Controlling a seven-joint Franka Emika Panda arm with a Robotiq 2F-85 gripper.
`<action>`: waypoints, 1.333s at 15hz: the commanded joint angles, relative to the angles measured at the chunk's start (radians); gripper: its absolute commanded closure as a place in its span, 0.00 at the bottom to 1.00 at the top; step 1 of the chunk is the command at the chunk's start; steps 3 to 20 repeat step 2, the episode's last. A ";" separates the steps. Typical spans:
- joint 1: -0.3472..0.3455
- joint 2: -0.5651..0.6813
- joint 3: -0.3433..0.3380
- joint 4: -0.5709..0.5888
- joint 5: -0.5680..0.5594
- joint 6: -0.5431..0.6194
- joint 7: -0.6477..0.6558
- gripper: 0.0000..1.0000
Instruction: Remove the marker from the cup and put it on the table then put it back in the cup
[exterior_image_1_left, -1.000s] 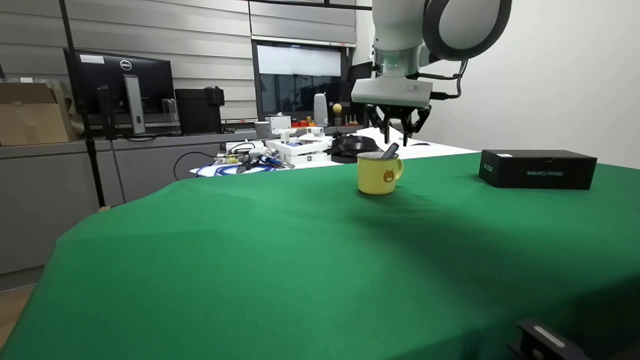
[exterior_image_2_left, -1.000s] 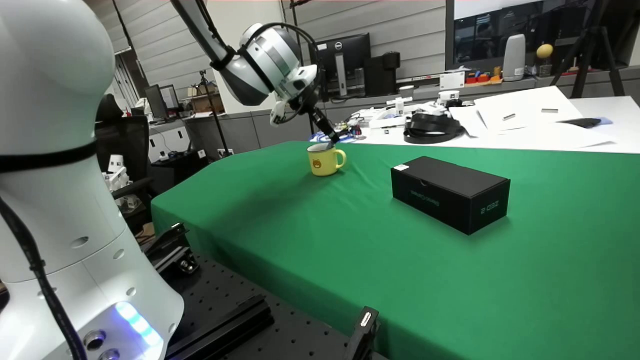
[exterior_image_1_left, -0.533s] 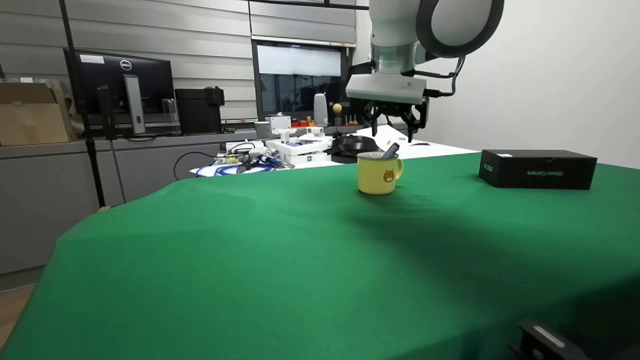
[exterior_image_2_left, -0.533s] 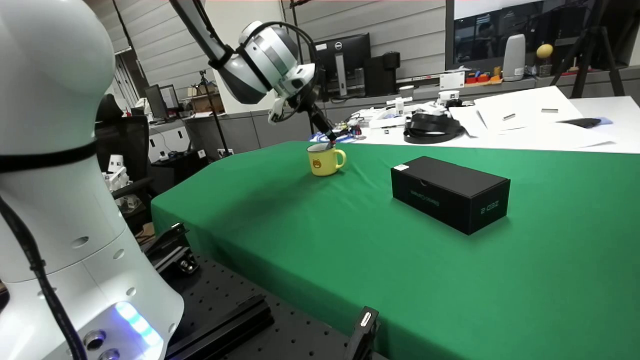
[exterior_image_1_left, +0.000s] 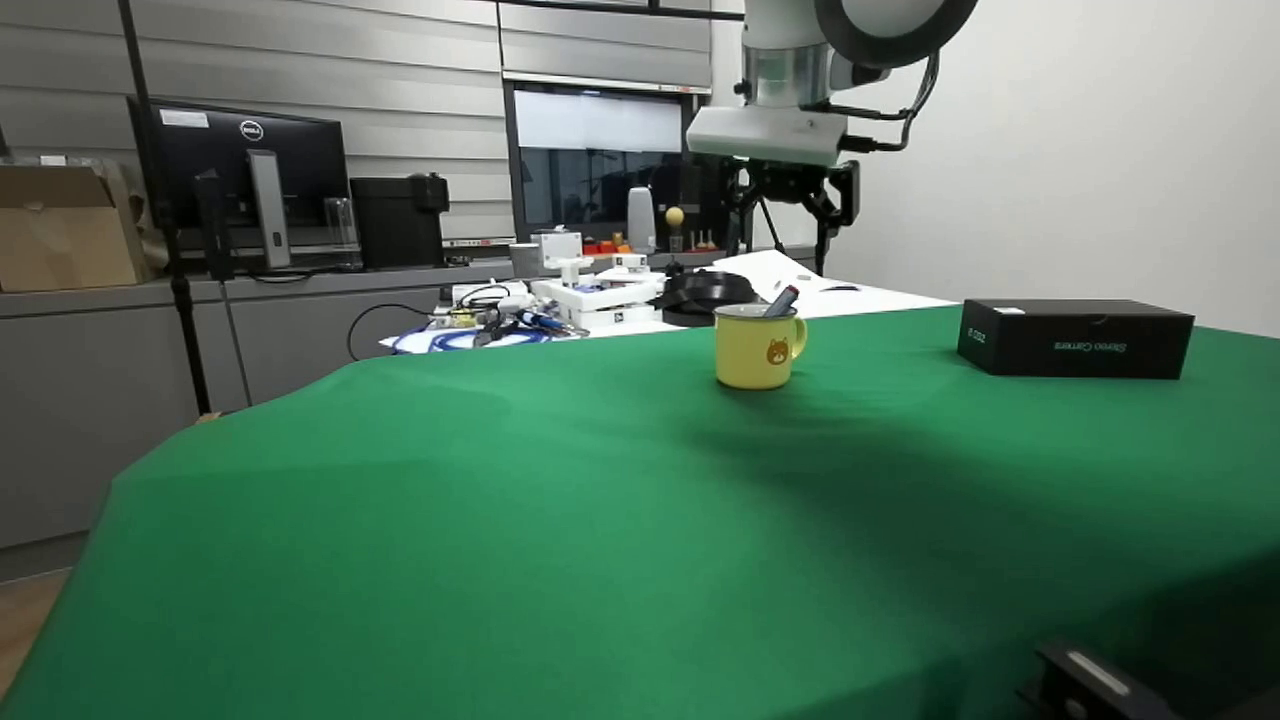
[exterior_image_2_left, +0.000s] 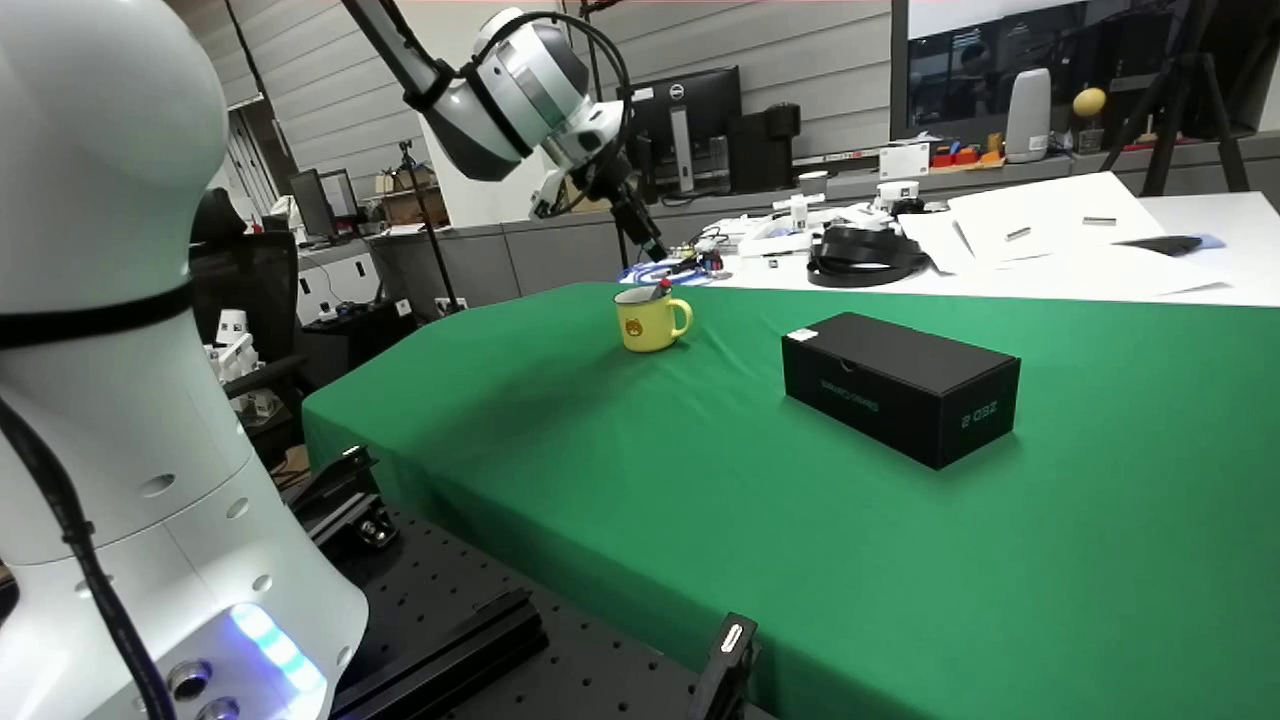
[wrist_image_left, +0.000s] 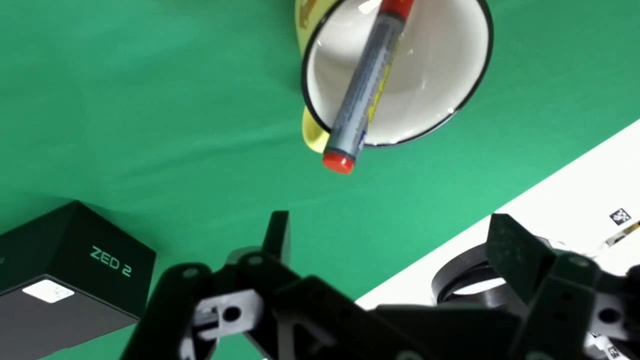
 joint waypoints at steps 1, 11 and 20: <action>-0.009 -0.009 0.016 -0.009 0.017 -0.011 -0.015 0.00; -0.013 -0.015 0.024 -0.016 0.022 -0.014 -0.019 0.00; -0.013 -0.015 0.024 -0.016 0.022 -0.014 -0.019 0.00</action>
